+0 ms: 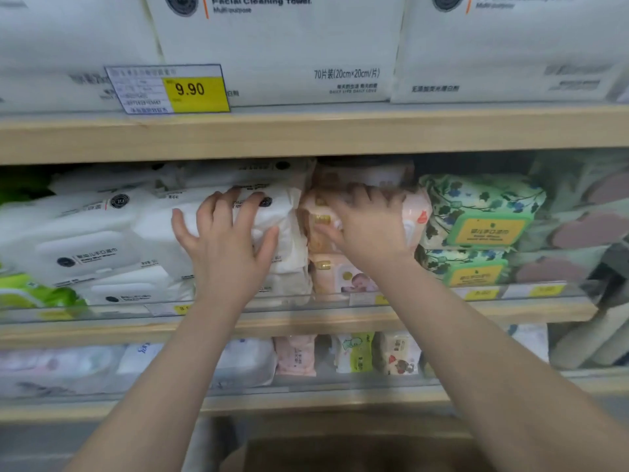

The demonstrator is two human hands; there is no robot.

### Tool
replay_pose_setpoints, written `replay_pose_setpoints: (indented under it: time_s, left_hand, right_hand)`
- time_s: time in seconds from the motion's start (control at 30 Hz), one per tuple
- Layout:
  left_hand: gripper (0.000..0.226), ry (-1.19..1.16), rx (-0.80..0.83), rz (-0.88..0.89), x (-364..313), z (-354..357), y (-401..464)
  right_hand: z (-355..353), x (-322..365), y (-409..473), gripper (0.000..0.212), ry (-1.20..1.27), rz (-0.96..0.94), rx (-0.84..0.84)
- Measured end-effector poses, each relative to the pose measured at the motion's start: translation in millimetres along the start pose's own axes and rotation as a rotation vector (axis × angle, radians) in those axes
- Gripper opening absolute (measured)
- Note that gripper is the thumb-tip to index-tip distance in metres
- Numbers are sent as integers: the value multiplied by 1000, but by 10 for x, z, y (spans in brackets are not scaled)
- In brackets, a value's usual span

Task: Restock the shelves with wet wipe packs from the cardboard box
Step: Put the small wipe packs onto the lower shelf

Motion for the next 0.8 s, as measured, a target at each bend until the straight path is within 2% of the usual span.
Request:
replay_pose_setpoints:
  time_s: [0.17,0.3,0.37,0.47,0.57,0.7,0.8]
  left_hand:
    - [41,24,12,12,8,34,14]
    - [46,-20,12,3,-107,4,-1]
    - [50,-104,16,74,-323,-16,-3]
    - [56,-210,53,268,-756,17,59]
    - [65,-209,222,350,-1107,157,263]
    - [85,-188,611,284,-1379,547,547]
    - [86,-206,653,258,-1424,643,635]
  right_hand:
    - [63,-11,34,52,29,16,9]
    - [-20,-43,43,66,143,-15,151]
    - [-142,-197,6,69,260,-70,204]
    - [-364,-601,-175,61,265,-90,80]
    - [-493,-1085,-306,61,158,2,-20]
    - [-394,-1450,-286,76,93,236,30]
    - [-277,-1489,-265,74,31,269,64]
Point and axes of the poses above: each hand's wrist, its own y-axis towards the middle knuckle, its own z-axis out of the palm, x = y × z, the point moved 2 cm from there along y, towards the middle knuckle, and after that the axes turned 2 degrees about -z, right-handed, at the moved point
